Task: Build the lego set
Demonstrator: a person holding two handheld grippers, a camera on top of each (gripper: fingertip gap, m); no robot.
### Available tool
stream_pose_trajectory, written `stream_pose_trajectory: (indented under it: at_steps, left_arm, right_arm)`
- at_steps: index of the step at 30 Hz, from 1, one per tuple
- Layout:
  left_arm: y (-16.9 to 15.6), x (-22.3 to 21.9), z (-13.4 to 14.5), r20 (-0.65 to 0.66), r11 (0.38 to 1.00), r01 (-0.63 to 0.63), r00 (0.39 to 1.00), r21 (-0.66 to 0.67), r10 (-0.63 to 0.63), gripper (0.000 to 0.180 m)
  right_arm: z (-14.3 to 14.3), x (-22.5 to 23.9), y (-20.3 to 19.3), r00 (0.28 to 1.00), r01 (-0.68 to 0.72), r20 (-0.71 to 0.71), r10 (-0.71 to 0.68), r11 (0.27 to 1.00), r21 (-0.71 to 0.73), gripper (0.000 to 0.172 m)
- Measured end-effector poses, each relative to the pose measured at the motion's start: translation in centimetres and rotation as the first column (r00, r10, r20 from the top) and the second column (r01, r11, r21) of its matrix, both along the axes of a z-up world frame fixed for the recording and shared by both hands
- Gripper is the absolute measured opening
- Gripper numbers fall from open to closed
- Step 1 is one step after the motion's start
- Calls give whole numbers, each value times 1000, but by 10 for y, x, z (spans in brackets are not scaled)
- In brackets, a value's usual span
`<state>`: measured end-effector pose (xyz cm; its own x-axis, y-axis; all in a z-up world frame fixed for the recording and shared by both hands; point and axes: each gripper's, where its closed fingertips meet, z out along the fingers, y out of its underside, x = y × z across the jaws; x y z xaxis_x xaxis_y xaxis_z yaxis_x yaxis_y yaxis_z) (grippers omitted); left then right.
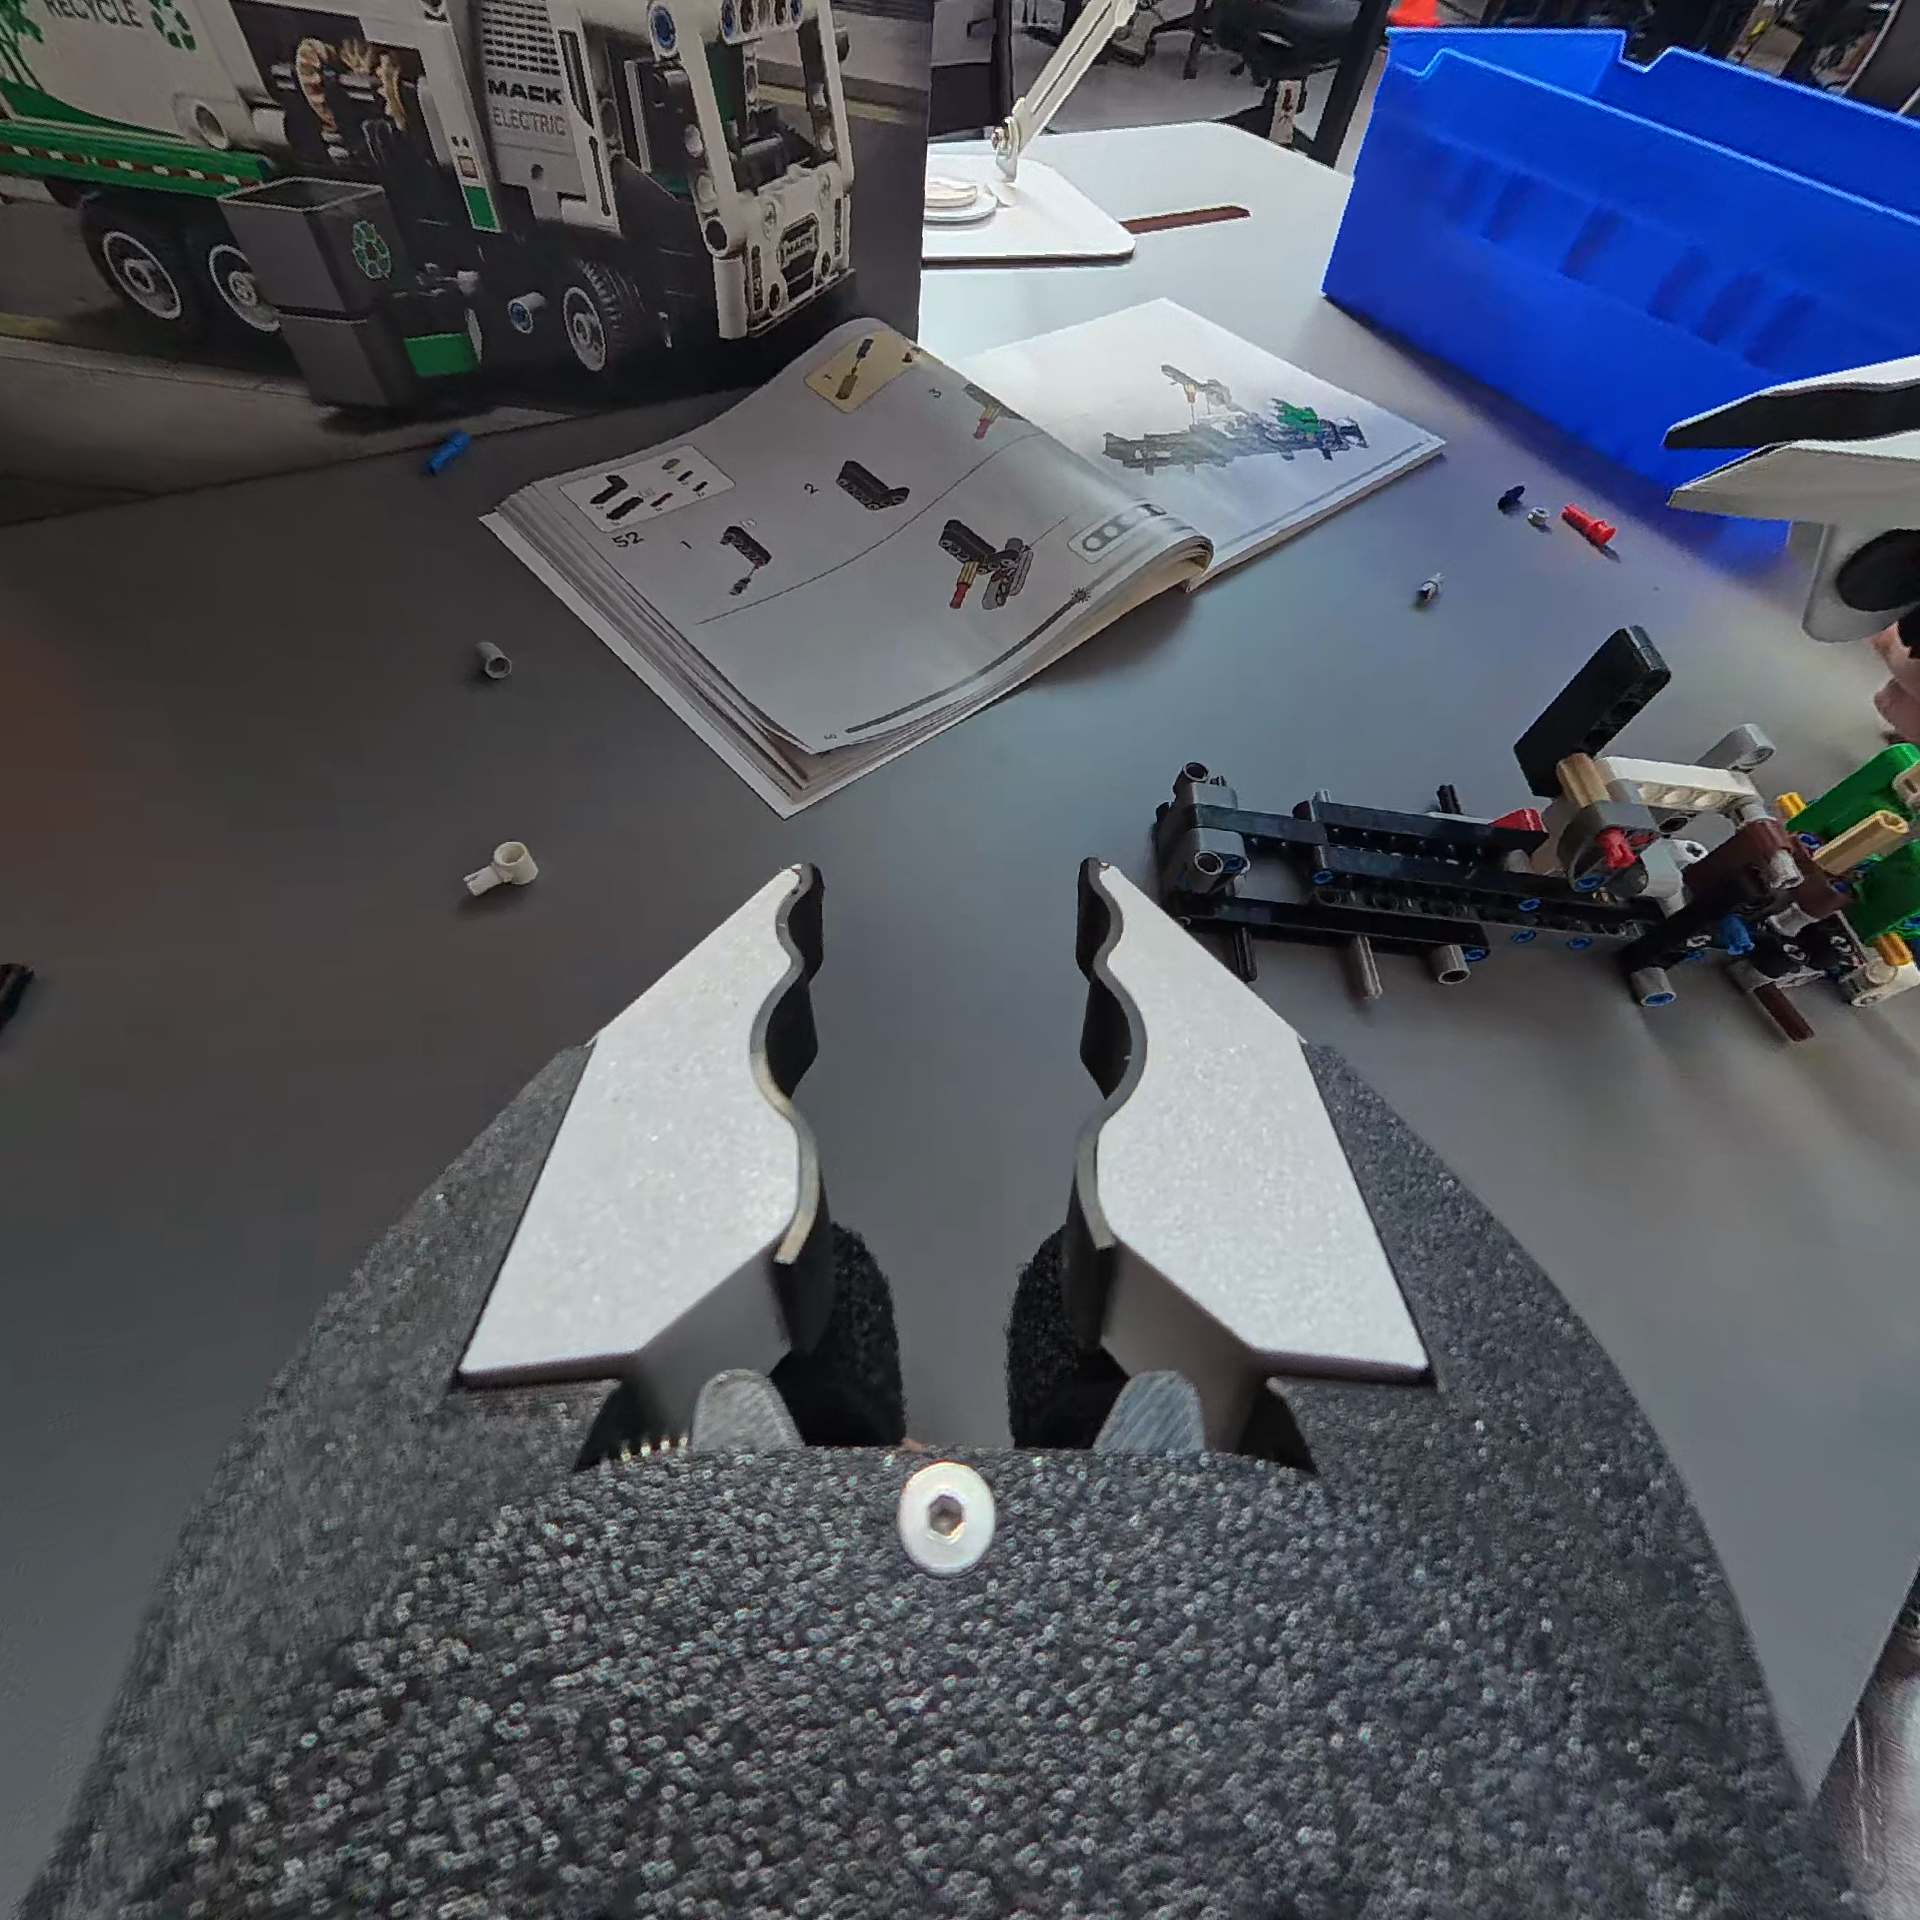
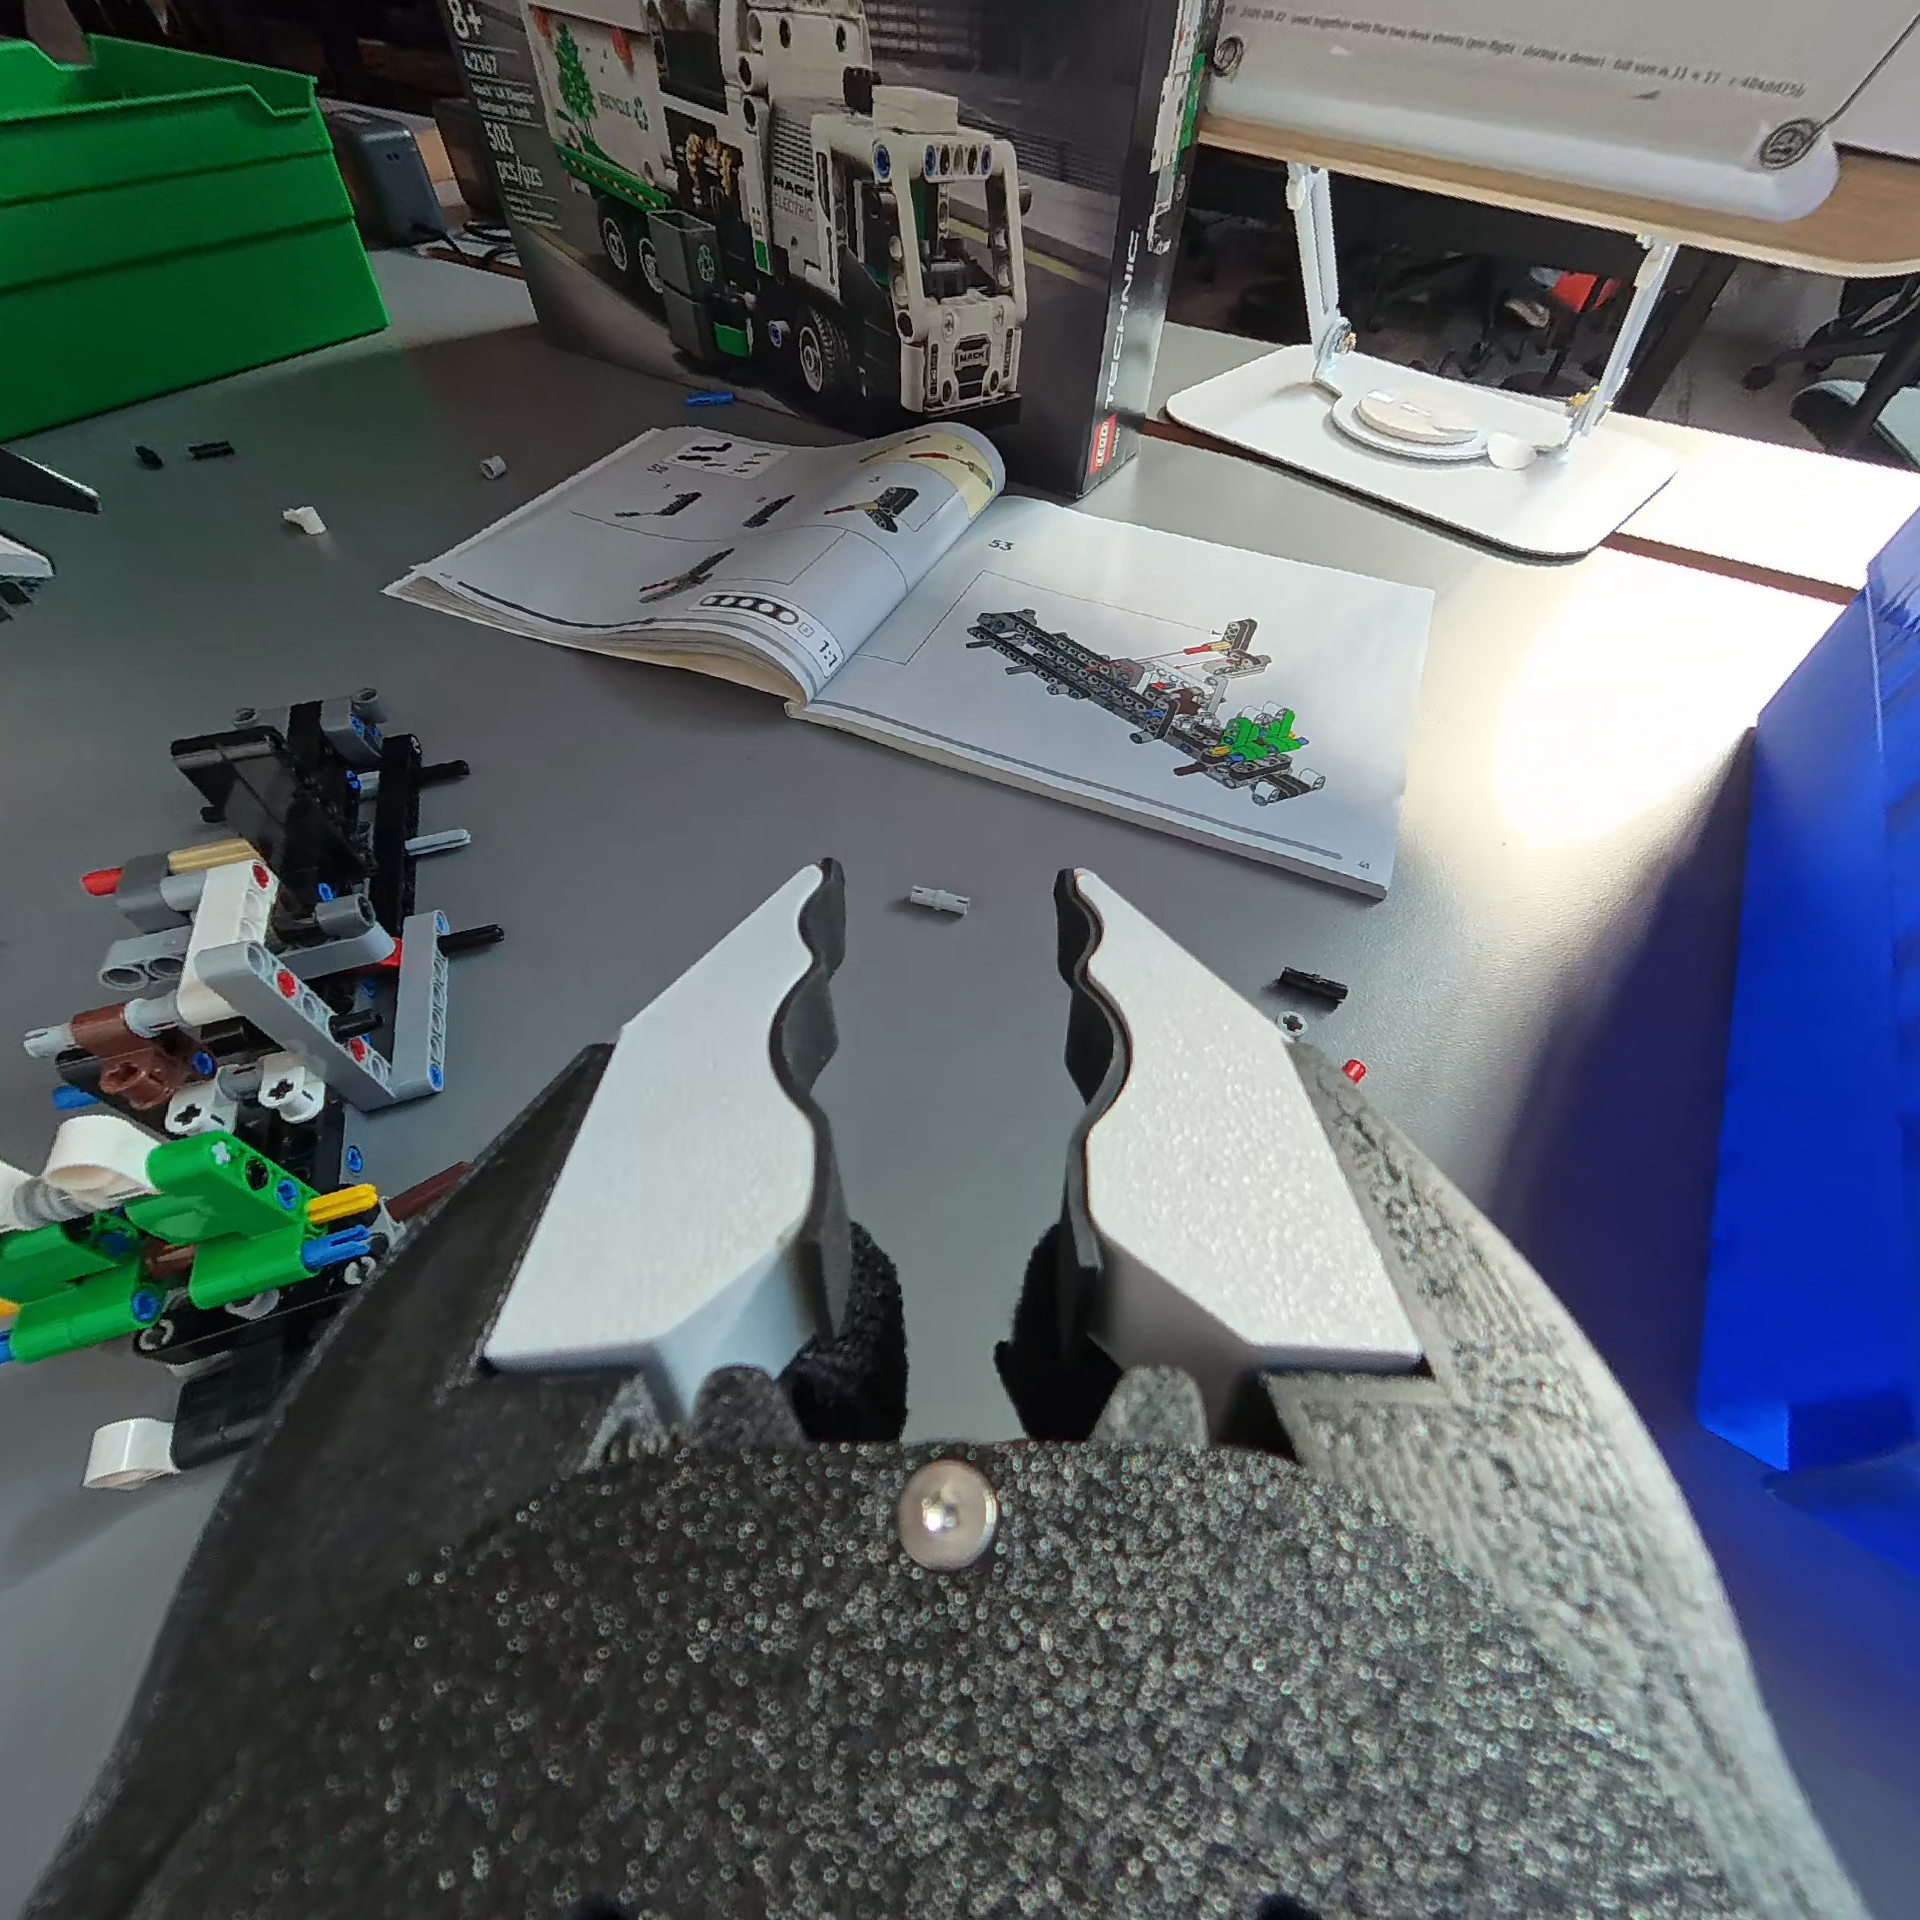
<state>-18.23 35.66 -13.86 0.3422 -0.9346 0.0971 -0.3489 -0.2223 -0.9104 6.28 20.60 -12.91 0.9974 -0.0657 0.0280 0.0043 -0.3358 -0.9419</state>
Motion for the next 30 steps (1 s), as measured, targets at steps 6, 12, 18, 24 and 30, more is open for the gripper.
stream_pose_trajectory:
  at_steps: [6,12,18,24,30]
  left_arm:
    - [-2,-3,10,60,1000,3,998,26,-5,44]
    - [-7,-1,10,60,999,35,997,28,-37,44]
    - [-6,-2,12,71,999,28,997,29,-30,40]
    - [-8,6,4,26,998,63,998,-12,-63,39]
    - [-21,116,43,-288,891,405,895,205,-341,51]
  right_arm:
    - [5,0,-1,998,-26,-57,28,999,39,39]
    - [9,3,-3,993,-27,-111,35,997,71,39]
    - [6,3,-1,994,-28,-101,33,998,48,38]
    - [4,2,0,996,-27,-83,30,999,32,38]
    - [7,2,-2,994,-31,-101,37,998,53,38]
